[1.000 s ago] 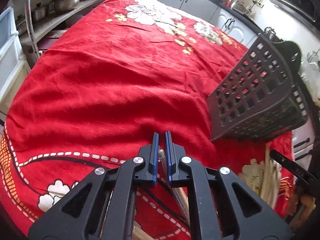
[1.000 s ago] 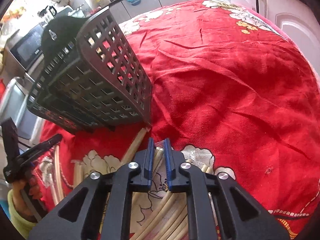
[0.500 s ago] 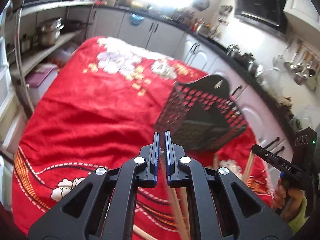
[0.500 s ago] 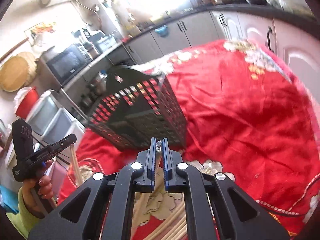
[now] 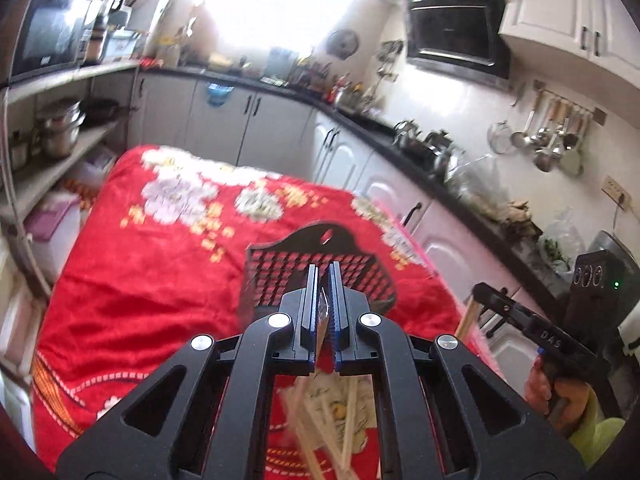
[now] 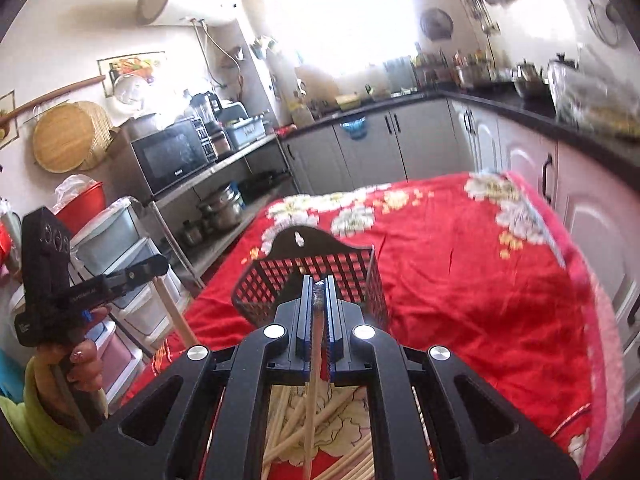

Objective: Organize utensils
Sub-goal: 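Lift the held chopstick with the left tool toward the caddy while the right tool carries its chopstick there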

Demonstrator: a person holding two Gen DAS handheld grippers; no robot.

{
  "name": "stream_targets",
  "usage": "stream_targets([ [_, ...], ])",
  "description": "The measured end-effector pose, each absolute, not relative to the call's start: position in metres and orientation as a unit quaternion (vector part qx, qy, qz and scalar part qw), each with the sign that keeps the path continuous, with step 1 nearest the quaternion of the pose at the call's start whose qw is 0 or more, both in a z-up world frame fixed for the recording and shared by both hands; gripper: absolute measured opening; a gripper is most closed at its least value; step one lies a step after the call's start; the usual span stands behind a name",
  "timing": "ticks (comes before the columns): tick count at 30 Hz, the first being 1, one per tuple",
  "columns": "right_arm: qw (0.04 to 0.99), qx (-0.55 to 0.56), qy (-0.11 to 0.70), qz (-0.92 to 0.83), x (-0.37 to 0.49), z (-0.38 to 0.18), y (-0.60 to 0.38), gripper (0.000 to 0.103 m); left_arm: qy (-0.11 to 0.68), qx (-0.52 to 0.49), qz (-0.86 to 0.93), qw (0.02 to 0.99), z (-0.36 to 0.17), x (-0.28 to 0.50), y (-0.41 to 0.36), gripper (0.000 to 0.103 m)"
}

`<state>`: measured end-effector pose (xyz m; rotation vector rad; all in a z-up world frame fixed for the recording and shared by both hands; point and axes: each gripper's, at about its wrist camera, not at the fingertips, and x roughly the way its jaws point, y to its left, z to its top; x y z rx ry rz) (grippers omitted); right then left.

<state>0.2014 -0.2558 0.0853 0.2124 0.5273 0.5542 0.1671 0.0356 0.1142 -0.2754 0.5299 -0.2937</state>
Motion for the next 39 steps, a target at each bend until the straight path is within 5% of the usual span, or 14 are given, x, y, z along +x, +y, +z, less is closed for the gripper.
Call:
stream_targets([
  [39, 0.948, 0.125, 0.092, 0.279, 0.229, 0.201, -0.245, 0.005, 0.144, -0.117, -0.145, 0.972, 0.219, 0.204, 0.027, 0.001],
])
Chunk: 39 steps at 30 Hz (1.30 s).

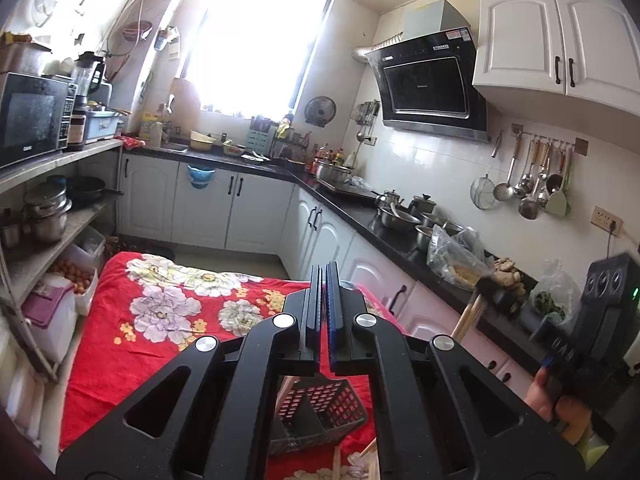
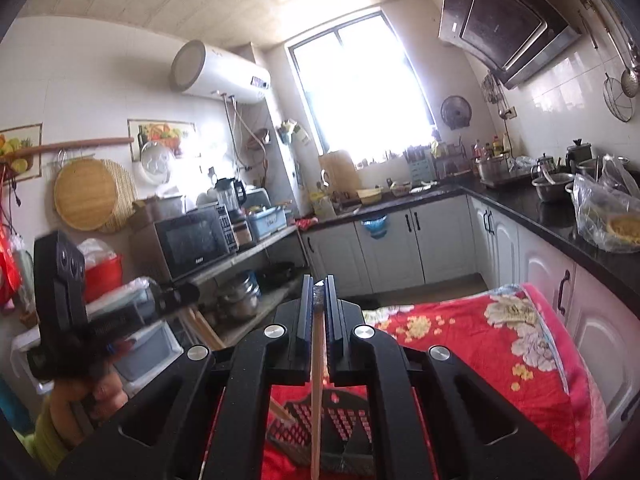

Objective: Organize utensils
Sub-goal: 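Lift the held chopstick with the left tool toward the caddy while the right tool carries its chopstick there, then lower the chopstick into the caddy and open the left tool while the right tool releases its chopstick there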

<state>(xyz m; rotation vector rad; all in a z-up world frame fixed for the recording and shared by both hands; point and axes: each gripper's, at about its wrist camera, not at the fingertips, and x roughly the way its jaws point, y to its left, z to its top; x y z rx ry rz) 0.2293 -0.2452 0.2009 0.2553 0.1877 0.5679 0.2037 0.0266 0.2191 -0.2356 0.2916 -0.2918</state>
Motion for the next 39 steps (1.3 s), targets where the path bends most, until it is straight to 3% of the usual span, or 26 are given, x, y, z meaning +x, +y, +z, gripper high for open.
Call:
stream_targets([
  [10, 0.960, 0.115, 0.067, 0.245, 0.259, 0.206, -0.243, 0.005, 0.171, -0.136, -0.139, 0.966, 0.189, 0.226, 0.039, 0.001],
  [27, 0.971, 0.106, 0.103, 0.190, 0.305, 0.132, -0.221, 0.005, 0.228, -0.174, -0.154, 0.946, 0.121, 0.262, 0.066, 0.001],
  [39, 0.971, 0.111, 0.114, 0.179, 0.303, 0.106, -0.213, 0.006, 0.233, -0.158, -0.143, 0.949, 0.102, 0.256, 0.074, 0.001],
])
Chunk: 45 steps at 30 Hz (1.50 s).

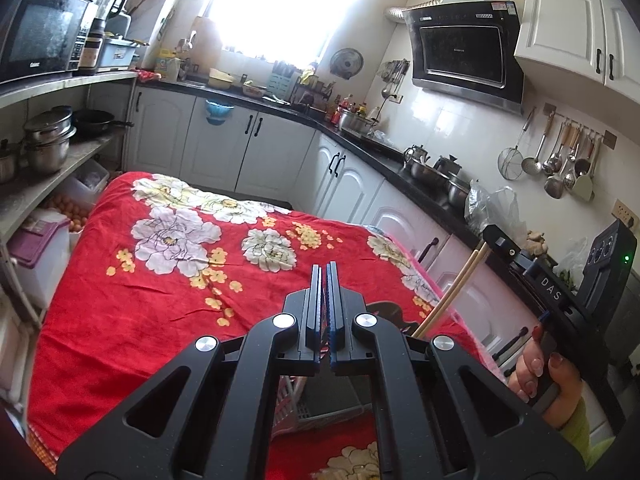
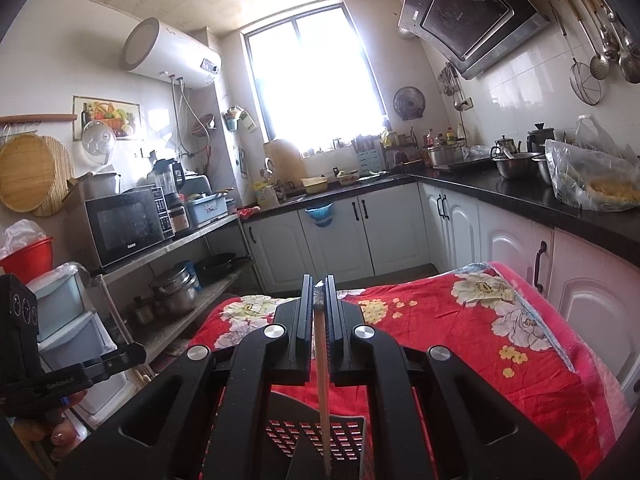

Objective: Organize utensils
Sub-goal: 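Lower the chopstick into the caddy and open the left tool while the right tool releases its chopstick there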

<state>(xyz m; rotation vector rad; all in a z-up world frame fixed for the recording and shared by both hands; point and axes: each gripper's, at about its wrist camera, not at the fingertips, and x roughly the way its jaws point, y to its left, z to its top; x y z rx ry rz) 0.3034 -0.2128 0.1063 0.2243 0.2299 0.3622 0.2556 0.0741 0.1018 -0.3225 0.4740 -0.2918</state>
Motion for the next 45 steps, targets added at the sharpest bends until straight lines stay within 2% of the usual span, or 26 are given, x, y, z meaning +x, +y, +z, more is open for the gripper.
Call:
stream_targets([
  [13, 0.963, 0.132, 0.146, 0.183, 0.302, 0.091, -0.222, 0.008, 0.241, -0.156, -0.116, 0.951, 0.096, 0.243, 0.079, 0.001],
  [15, 0.962, 0.136, 0.146, 0.184, 0.299, 0.091, -0.225, 0.016, 0.242, -0.155, -0.113, 0.951, 0.095, 0.241, 0.079, 0.001],
  [19, 0.964, 0.135, 0.149, 0.176, 0.292, 0.089, -0.231, 0.022, 0.247, -0.159, -0.112, 0.949, 0.091, 0.236, 0.079, 0.001],
  [21, 0.963, 0.138, 0.152, 0.173, 0.288, 0.087, -0.237, 0.031, 0.246, -0.161, -0.108, 0.950, 0.090, 0.234, 0.080, 0.001],
  [26, 0.962, 0.147, 0.161, 0.165, 0.280, 0.083, -0.249, 0.038, 0.247, -0.168, -0.105, 0.949, 0.087, 0.229, 0.082, 0.003],
  [28, 0.961, 0.148, 0.165, 0.164, 0.278, 0.082, -0.252, 0.041, 0.250, -0.170, -0.104, 0.948, 0.086, 0.228, 0.083, 0.008],
  [33, 0.961, 0.140, 0.174, 0.162, 0.270, 0.077, -0.255, 0.048, 0.250, -0.172, -0.099, 0.948, 0.083, 0.222, 0.083, 0.035],
  [38, 0.959, 0.134, 0.191, 0.159, 0.265, 0.071, -0.255, 0.052, 0.239, -0.167, -0.092, 0.952, 0.085, 0.209, 0.084, 0.053],
  [42, 0.957, 0.131, 0.206, 0.155, 0.262, 0.064, -0.256, 0.053, 0.234, -0.161, -0.088, 0.955, 0.087, 0.200, 0.082, 0.066],
  [45, 0.955, 0.130, 0.219, 0.153, 0.259, 0.058, -0.258, 0.054, 0.236, -0.163, -0.087, 0.954, 0.085, 0.195, 0.082, 0.069],
])
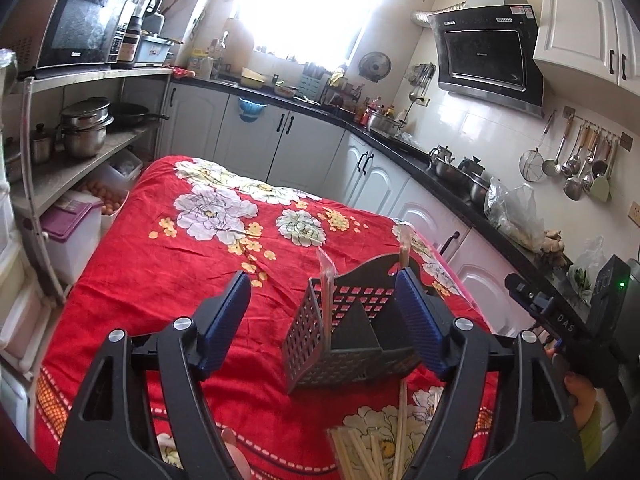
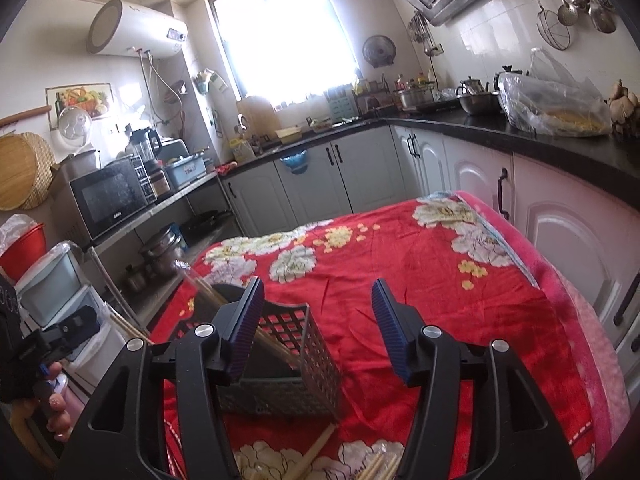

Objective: Organize utensils
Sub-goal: 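Lower the chopstick into the caddy and open the left tool while the right tool releases its chopstick there, then reach the left tool to the chopstick pile and close it while the right tool grasps another chopstick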

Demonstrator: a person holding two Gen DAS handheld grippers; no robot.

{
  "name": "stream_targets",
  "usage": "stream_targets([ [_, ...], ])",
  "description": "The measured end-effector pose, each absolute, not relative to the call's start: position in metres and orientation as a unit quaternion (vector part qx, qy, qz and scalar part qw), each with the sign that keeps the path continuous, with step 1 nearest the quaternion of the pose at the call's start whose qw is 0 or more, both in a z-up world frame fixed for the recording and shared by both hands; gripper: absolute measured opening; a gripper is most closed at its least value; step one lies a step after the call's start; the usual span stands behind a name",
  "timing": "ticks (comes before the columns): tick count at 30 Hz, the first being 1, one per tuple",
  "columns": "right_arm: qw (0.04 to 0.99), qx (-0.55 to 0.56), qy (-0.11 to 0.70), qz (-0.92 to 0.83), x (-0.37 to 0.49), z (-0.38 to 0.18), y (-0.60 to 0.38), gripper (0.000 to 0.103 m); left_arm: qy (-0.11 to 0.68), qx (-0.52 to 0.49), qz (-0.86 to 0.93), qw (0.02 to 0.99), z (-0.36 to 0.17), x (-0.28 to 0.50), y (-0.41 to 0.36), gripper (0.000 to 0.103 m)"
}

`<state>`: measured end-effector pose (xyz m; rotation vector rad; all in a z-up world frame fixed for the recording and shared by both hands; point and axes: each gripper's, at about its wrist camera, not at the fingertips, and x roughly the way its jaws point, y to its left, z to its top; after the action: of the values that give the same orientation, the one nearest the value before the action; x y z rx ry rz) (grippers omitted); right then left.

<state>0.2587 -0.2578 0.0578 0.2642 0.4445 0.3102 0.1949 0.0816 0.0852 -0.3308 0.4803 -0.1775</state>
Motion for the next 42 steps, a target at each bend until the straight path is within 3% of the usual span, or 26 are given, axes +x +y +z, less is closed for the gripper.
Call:
stream_targets([
  [9, 0.951, 0.113, 0.244, 0.151, 0.246, 0.044, -0.261, 0.054, 0.245, -0.169, -0.095, 0.950, 0.076, 0.178, 0.077, 0.075],
  [28, 0.934, 0.086, 0.301, 0.175, 0.230, 0.007, -0.259, 0.054, 0.330, -0.163, -0.125, 0.922, 0.021, 0.168, 0.043, 0.075],
  [35, 0.928, 0.079, 0.318, 0.177, 0.228, -0.004, -0.262, 0.054, 0.374, -0.170, -0.145, 0.900, -0.002, 0.171, 0.030, 0.051],
  [39, 0.924, 0.067, 0.331, 0.180, 0.228, -0.012, -0.262, 0.049, 0.410, -0.169, -0.153, 0.883, -0.019, 0.171, 0.019, 0.035],
  [42, 0.919, 0.057, 0.344, 0.182, 0.229, -0.018, -0.259, 0.044, 0.434, -0.165, -0.159, 0.871, -0.033, 0.170, 0.009, 0.029],
])
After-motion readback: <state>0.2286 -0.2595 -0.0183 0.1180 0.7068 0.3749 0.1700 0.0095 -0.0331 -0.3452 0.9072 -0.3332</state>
